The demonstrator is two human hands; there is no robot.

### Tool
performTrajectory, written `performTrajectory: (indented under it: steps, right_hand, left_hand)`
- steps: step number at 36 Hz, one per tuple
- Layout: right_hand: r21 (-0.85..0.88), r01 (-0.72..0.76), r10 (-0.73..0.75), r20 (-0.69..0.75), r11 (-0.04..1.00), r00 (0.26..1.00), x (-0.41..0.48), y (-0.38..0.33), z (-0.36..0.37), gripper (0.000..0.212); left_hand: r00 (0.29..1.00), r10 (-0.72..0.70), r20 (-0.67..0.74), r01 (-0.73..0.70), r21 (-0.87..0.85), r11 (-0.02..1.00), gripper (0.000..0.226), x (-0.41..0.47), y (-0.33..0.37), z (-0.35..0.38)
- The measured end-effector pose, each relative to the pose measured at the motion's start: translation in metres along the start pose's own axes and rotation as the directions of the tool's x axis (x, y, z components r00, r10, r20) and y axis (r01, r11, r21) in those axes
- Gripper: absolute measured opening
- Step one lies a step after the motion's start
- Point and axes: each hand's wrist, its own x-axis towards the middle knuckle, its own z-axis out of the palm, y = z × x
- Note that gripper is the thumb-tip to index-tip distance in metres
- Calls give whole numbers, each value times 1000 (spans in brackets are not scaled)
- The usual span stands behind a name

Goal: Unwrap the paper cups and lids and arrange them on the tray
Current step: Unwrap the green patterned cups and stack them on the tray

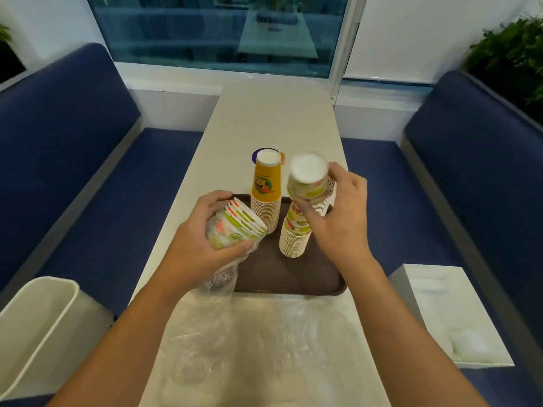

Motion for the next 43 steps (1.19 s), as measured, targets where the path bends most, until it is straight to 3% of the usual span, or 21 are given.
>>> performTrajectory:
  steps: [2, 4, 10, 12, 16, 18, 20, 23, 28, 33, 35, 37, 41, 43]
  right_hand:
    - [76, -197, 201, -50, 978, 978, -1, 6, 14, 70]
    - [83, -298, 300, -15, 951, 954, -3, 20, 32, 72]
    - [33, -458, 440, 227, 888, 869, -27, 66, 71, 72]
    - [53, -491, 466, 235, 870, 853, -31, 69, 78, 76]
    - [-37, -333, 335, 46, 942, 941, -36, 51, 72, 84]
    - [-90, -188, 189, 1, 978, 982, -38, 29, 64, 75]
    - [-54, -35, 39, 67, 998, 997, -37, 4, 57, 54]
    - [101, 102, -125, 251, 990, 960, -31, -24, 52, 27]
    - [275, 0, -119, 416, 961, 902, -28, -47, 43, 24]
    - [294, -115, 36, 260, 949, 965, -23, -50, 30, 33]
    - [251, -58, 2, 218, 966, 976, -18, -51, 22, 30]
    - [230, 51, -118, 288, 972, 950, -17, -53, 13, 17]
    - [92, 320, -321, 508, 943, 799, -17, -46, 6, 76]
    - [66, 354, -336, 517, 933, 787, -13, -44, 3, 94]
  left_hand:
    - [1000, -16, 3, 16, -7, 1000, 82, 4, -3, 3]
    - [1000, -29, 8, 29, -4, 1000, 78, 8, -5, 5]
    - [999, -42, -2, 42, 31, 999, 79, 20, -14, 14]
    - [999, -39, 7, 38, 53, 998, 78, 22, -17, 14]
    - [1000, -23, 8, 22, 95, 995, 77, 23, -18, 15]
    - [1000, -14, 6, 13, 102, 995, 77, 22, -17, 14]
    - [1000, -4, 3, 3, 106, 994, 77, 19, -15, 14]
    - [1000, 18, 0, -18, 102, 995, 81, 15, -11, 15]
    - [999, 50, -21, -48, 66, 997, 81, 4, -4, 10]
    - [995, 97, -23, -96, 53, 994, 78, -5, 3, 6]
    - [992, 123, -21, -122, 69, 990, 77, -7, 6, 5]
    - [986, 166, -18, -163, 97, 982, 75, -8, 8, 3]
    - [981, 195, -24, -192, 104, 976, 71, -6, 11, -4]
    - [976, 216, 1, -214, 147, 966, 71, -5, 11, -5]
